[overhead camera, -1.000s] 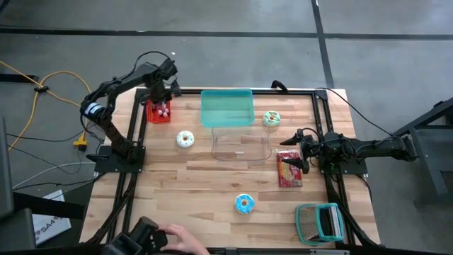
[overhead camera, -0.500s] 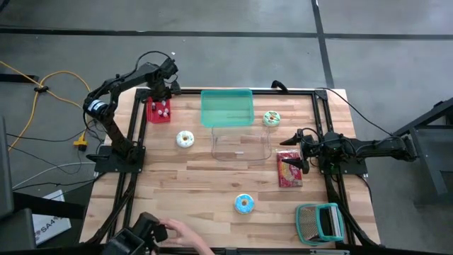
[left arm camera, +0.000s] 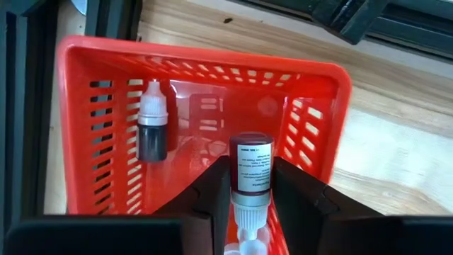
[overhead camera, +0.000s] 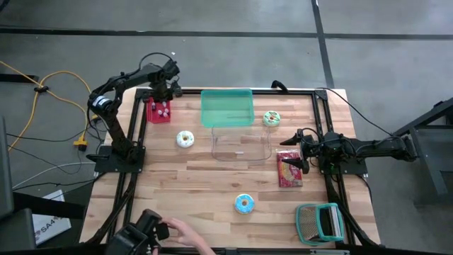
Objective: Pick & Place Food Item
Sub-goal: Put the red food coloring bottle into the red bin, then put the popcorn bag into the blue bin
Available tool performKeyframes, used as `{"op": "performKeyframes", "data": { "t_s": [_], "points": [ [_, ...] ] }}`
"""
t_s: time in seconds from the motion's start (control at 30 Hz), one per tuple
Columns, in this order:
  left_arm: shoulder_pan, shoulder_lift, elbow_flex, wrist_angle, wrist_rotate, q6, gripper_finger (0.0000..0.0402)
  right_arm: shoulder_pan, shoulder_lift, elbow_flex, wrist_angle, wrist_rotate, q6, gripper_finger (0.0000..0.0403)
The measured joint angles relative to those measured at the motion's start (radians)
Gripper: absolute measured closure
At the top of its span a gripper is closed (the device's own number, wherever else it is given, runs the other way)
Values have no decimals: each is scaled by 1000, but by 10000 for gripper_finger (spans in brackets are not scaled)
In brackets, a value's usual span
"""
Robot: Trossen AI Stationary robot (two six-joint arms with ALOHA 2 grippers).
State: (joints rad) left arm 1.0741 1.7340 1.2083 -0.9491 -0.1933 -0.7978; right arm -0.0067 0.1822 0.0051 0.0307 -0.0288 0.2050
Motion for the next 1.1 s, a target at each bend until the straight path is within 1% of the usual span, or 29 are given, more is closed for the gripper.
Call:
{"op": "performKeyframes", "data": {
  "t_s": [0.23, 0.93, 1.1],
  "points": [
    [5, 0, 0, 0, 3, 13, 298, 0, 0, 0, 0, 0, 0, 53],
    [5, -1, 0, 1, -1, 14, 297, 0, 0, 0, 0, 0, 0, 53],
    [5, -31, 0, 3, 3, 12, 297, 0, 0, 0, 0, 0, 0, 53]
  ]
}}
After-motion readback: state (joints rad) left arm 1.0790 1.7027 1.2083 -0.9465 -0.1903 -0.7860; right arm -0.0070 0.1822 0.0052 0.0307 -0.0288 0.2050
